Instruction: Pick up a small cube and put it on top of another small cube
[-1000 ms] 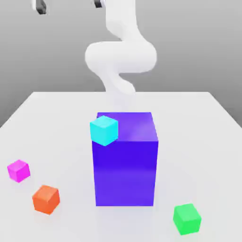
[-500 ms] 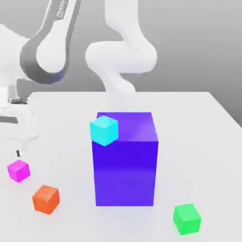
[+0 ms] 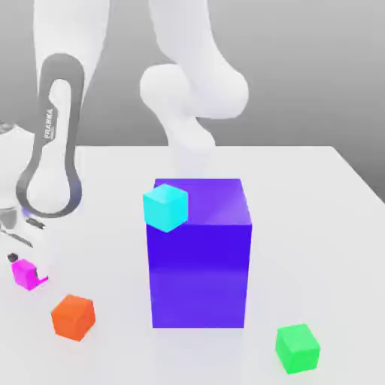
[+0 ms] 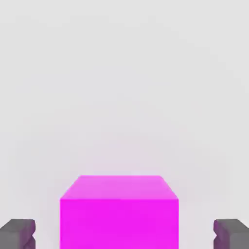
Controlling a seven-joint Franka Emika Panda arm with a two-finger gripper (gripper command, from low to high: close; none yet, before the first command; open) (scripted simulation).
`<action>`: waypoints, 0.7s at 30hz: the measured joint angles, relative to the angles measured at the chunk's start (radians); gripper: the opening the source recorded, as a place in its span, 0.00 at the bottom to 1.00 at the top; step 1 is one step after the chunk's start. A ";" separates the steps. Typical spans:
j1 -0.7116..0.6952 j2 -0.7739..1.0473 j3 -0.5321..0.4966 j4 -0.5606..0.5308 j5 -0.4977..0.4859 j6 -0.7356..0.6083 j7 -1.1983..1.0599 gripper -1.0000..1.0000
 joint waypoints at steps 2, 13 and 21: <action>0.000 0.000 0.000 0.000 0.000 -0.001 0.000 0.00; 0.151 -0.152 -0.199 -0.049 -0.226 -0.094 0.172 0.00; 0.343 -0.244 -0.076 0.006 -0.345 -0.190 0.196 0.00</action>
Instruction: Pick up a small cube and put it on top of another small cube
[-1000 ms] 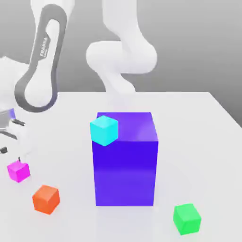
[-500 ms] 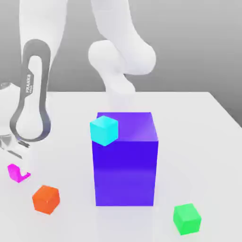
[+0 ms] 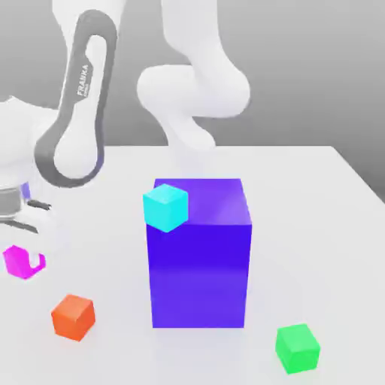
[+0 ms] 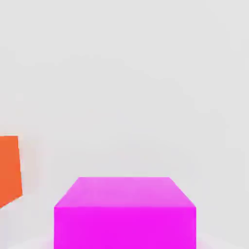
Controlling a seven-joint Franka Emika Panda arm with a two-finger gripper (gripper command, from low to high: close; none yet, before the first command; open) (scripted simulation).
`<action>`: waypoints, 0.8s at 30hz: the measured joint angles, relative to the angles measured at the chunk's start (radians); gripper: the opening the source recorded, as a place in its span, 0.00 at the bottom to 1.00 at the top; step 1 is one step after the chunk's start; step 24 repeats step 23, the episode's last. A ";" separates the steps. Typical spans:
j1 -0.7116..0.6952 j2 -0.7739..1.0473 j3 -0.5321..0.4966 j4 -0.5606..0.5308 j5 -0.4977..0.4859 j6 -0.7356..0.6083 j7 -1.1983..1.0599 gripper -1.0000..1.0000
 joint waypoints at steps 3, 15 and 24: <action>0.090 -0.013 0.090 0.024 -0.038 -0.028 -0.018 0.00; 0.475 0.006 0.390 0.089 -0.249 -0.076 -0.067 0.00; 0.493 0.114 0.405 0.102 -0.270 0.011 -0.070 1.00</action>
